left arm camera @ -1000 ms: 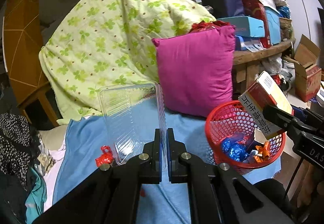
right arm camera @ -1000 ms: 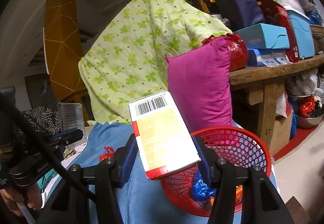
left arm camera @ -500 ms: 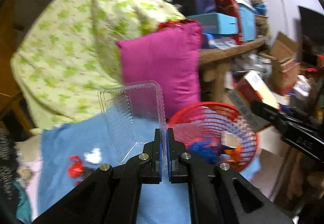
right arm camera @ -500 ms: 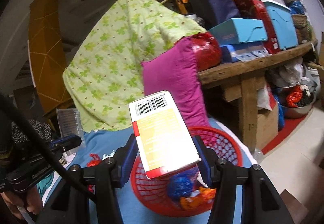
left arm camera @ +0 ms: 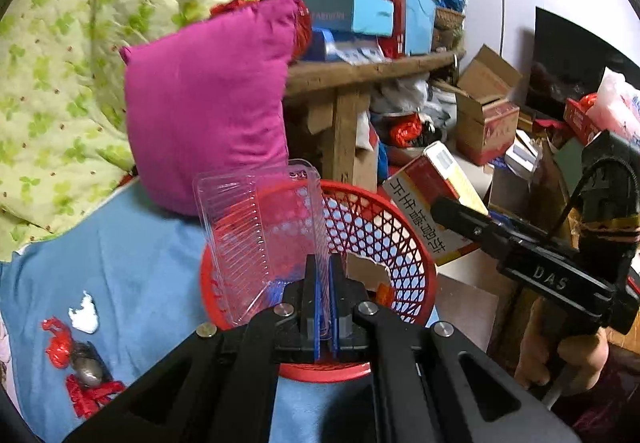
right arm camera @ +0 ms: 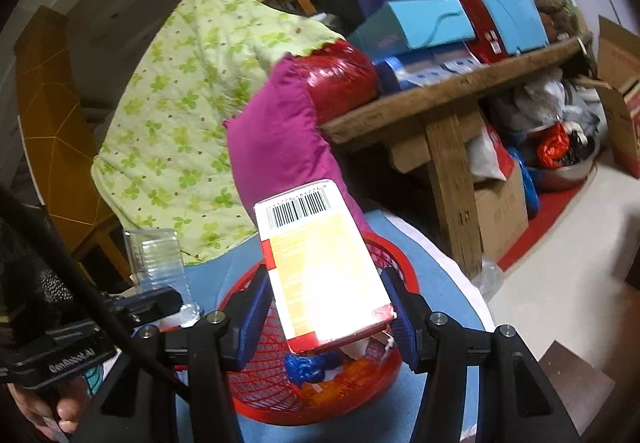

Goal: Collect trash
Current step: 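Open the right tool over the basket while the left tool releases the container into it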

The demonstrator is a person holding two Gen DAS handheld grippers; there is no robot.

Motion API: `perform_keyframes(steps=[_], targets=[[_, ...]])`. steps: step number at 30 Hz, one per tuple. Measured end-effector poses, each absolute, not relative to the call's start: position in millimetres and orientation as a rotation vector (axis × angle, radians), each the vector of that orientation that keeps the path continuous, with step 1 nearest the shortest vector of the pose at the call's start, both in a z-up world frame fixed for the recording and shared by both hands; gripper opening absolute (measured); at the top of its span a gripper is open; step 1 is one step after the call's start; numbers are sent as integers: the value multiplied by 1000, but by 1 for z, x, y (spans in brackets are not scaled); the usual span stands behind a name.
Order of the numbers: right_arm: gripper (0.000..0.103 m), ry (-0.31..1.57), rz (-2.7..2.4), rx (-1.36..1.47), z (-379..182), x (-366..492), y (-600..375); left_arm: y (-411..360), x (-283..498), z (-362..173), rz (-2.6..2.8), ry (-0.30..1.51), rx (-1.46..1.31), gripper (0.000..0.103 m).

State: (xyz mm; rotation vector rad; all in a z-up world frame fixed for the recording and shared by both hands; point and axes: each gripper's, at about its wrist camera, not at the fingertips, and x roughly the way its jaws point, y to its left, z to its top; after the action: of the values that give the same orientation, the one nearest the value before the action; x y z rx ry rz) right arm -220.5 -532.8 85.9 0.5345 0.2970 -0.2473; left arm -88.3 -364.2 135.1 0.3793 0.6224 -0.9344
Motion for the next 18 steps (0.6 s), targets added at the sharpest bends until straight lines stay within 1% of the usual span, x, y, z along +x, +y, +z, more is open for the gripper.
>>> perform_keyframes(steps=[8, 9, 10, 11, 12, 13, 17, 18], targets=[[58, 355, -210, 640, 64, -198, -551, -376, -75, 101, -928, 703, 384, 5], [60, 365, -205, 652, 61, -194, -552, -376, -73, 98, -923, 715, 385, 12], [60, 378, -197, 666, 58, -189, -553, -374, -70, 94, -914, 733, 384, 27], [60, 389, -191, 675, 56, -185, -552, -370, -68, 92, -903, 739, 374, 37], [60, 398, -189, 682, 54, -182, -552, -363, -68, 92, -892, 733, 360, 51], [60, 411, -193, 689, 52, -177, -551, -356, -68, 94, -885, 722, 344, 56], [61, 431, -178, 706, 50, -168, -543, -325, -71, 102, -885, 686, 317, 57], [61, 429, -178, 701, 52, -167, -541, -313, -73, 103, -875, 668, 318, 59]])
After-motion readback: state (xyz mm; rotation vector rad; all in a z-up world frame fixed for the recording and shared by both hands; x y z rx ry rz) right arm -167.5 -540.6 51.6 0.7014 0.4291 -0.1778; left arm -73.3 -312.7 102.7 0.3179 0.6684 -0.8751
